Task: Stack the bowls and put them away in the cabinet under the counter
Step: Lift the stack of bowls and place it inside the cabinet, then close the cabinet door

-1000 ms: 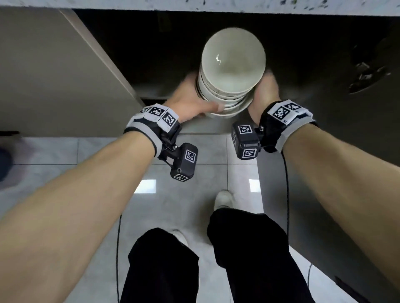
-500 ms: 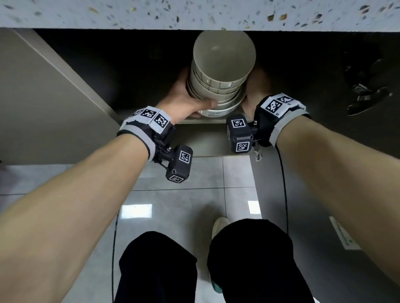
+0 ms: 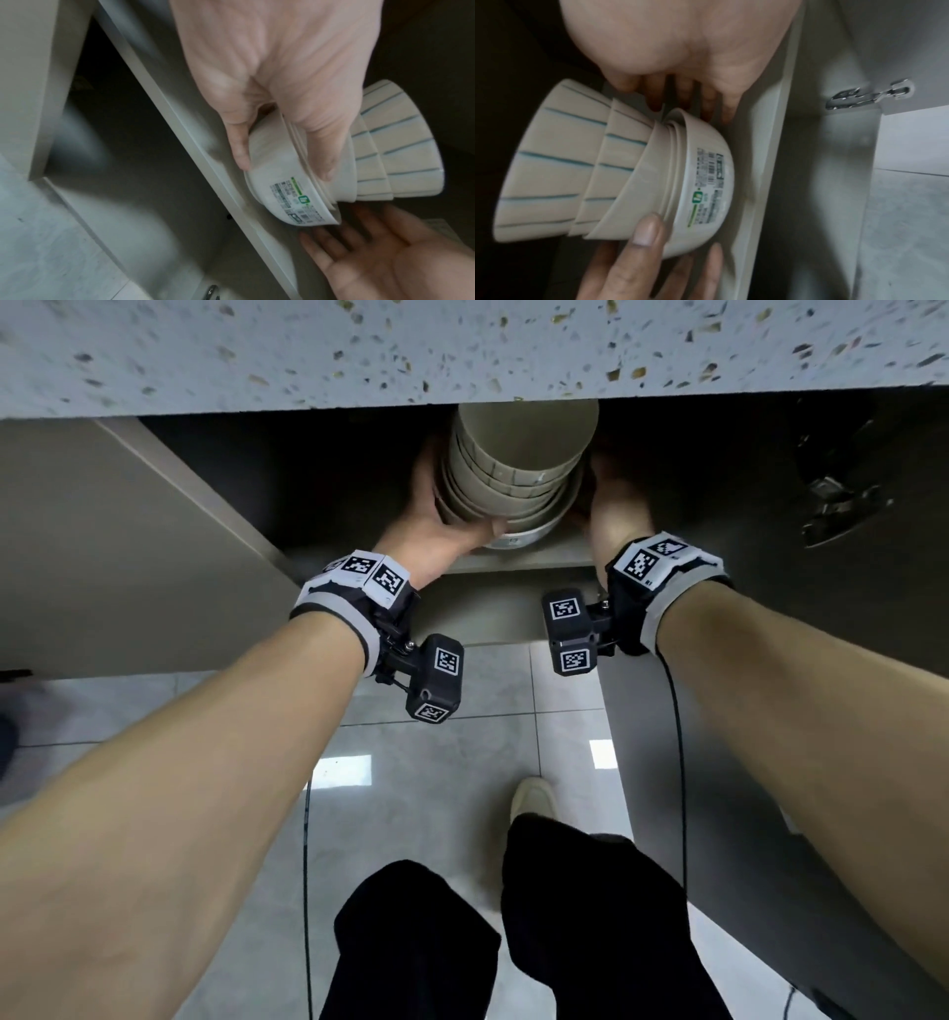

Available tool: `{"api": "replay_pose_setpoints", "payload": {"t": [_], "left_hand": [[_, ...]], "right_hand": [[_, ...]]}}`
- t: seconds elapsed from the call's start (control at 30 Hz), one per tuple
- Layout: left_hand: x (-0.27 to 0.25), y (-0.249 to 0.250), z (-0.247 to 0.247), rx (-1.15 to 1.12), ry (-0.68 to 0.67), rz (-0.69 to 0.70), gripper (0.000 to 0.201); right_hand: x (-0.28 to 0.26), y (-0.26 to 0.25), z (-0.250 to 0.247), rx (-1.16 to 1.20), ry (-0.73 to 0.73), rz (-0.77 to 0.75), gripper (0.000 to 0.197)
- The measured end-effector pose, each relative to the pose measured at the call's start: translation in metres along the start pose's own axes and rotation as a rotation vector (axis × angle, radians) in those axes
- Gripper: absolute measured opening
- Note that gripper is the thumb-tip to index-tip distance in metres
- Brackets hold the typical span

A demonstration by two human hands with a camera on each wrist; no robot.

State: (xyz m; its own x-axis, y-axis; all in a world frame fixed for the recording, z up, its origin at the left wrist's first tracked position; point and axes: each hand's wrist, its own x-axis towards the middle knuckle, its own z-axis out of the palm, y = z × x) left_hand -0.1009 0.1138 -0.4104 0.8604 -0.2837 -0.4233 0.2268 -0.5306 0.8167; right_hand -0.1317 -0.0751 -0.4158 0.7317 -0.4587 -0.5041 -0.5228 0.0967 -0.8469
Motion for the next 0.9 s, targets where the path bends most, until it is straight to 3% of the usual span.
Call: {"api": "replay_pose_setpoints", "payload": {"t": [0.07,0.13,0.23,0.33,0.4,0.53,0.67,0.77,0.9], "left_hand": [[-0.013,0.003,-0.003,0.093,0.033,-0.013,0.112],[-0.027,0.009,-0.003,0.078,0.058,0.006,0.115],[-0.058,0.019,0.002,0.076,0.097,0.026,0.115],[-0.099,0.034,0.004,0.093,0.08,-0.007,0.105],[-0.129,0.048,0.0,0.131,0.021,0.003,0.095],[-0.182,0.078,-0.023,0.272,-0.051,0.129,0.076],[-0.233,0.112,-0.06,0.384,-0.066,0.309,0.08],[-0.259,0.136,-0.09,0.495,0.001,0.416,0.078],[-0.273,0.158,-0.123,0.694,0.134,0.401,0.075]], "right_hand": [[-0.011,-0.002,-0.002,-0.143,0.131,-0.011,0.047],[-0.033,0.0,-0.013,0.041,0.17,0.006,0.043],[-0.077,0.001,-0.026,0.017,0.282,-0.063,0.037],[-0.118,-0.001,-0.038,-0.06,0.261,-0.065,0.03],[-0.153,-0.011,-0.044,-0.16,0.246,-0.143,0.025],[-0.225,-0.044,-0.057,-0.263,0.253,-0.304,0.024],[-0.285,-0.074,-0.093,-0.383,0.331,-0.407,0.021],[-0.321,-0.09,-0.13,-0.62,0.463,-0.309,0.027],[-0.344,-0.103,-0.163,-0.813,0.457,-0.043,0.031]]}}
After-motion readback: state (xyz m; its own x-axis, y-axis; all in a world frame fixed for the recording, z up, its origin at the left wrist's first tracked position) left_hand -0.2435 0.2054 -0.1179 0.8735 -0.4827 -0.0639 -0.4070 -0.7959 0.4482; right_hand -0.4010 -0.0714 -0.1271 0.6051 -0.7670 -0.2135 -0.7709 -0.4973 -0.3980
